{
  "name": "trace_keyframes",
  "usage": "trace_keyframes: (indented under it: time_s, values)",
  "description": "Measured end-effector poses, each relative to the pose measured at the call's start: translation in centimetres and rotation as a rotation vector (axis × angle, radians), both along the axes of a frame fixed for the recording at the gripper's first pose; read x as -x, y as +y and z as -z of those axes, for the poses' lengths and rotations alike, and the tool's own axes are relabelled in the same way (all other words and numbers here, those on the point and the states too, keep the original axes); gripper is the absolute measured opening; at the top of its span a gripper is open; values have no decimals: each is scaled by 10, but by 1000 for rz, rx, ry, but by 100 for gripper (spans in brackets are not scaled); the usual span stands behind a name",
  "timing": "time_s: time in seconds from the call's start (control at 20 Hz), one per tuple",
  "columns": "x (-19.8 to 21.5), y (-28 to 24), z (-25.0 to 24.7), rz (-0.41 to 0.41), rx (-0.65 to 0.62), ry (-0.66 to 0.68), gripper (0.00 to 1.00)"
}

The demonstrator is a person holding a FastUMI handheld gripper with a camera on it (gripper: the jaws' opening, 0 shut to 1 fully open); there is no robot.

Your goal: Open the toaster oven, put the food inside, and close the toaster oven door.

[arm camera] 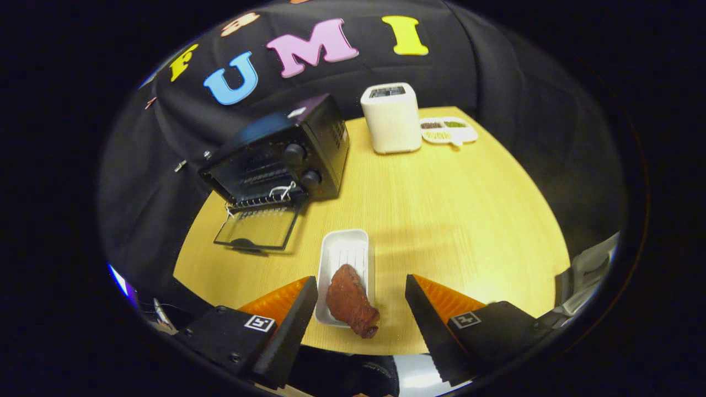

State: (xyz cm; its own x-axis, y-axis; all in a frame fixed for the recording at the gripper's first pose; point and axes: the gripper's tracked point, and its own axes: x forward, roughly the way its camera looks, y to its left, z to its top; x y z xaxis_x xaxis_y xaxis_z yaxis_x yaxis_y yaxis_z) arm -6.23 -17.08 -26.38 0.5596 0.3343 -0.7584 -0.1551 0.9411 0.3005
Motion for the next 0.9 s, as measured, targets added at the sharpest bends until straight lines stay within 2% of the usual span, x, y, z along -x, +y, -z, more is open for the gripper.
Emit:
trace_keyframes:
  time_s: [0.15, 0.35, 0.4, 0.5, 0.55, 0.65, 0.75, 0.8, 0.9]
  values:
    - [14, -2, 21, -10, -59, 127, 99]
    - [20, -6, 39, -37, -77, 185, 94]
    - [20, -3, 40, -30, -101, 205, 84]
    - [23, 4, 45, -10, -153, 258, 71]
    - [22, 5, 45, -2, -166, 271, 68]
    - [26, 5, 46, -4, -170, 290, 49]
    - [28, 6, 46, -12, -183, 317, 47]
    - [29, 7, 45, -3, -190, 333, 33]
    - [33, 8, 49, -4, -198, 375, 29]
